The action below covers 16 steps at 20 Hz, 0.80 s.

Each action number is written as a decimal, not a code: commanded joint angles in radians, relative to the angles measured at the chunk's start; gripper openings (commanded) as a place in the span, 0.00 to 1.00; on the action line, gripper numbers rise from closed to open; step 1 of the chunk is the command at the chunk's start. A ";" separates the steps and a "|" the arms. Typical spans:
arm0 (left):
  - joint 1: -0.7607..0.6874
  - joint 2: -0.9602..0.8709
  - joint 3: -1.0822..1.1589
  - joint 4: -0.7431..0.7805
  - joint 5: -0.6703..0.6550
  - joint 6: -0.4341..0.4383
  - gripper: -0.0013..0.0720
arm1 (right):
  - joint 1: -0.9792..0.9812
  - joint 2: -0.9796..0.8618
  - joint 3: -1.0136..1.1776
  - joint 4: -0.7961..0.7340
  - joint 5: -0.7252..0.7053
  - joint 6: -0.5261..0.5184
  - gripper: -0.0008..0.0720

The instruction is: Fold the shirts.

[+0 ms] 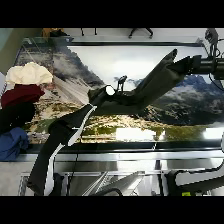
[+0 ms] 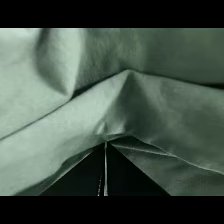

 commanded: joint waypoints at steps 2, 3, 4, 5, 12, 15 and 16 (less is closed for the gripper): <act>0.045 0.051 0.048 -0.060 -0.220 -0.011 0.03 | 0.008 -0.005 0.001 -0.027 0.031 0.023 0.03; 0.090 0.107 0.033 -0.091 -0.315 0.021 0.03 | 0.012 -0.013 0.001 -0.030 0.027 0.023 0.04; 0.138 0.167 0.026 -0.113 -0.406 0.052 0.03 | 0.021 -0.020 0.001 -0.030 0.014 0.023 0.03; 0.198 0.240 0.024 -0.131 -0.483 0.065 0.03 | 0.036 -0.026 0.001 -0.033 -0.010 0.022 0.03; 0.606 0.768 0.024 -0.152 -0.549 0.065 0.03 | 0.433 -0.101 -0.007 -0.066 -0.315 0.018 0.04; 0.727 0.899 0.024 -0.150 -0.603 0.068 0.03 | 0.665 -0.203 -0.007 -0.166 -0.514 0.013 0.04; 0.753 0.928 0.024 -0.143 -0.629 0.070 0.03 | 0.730 -0.246 -0.007 -0.182 -0.598 -0.016 0.05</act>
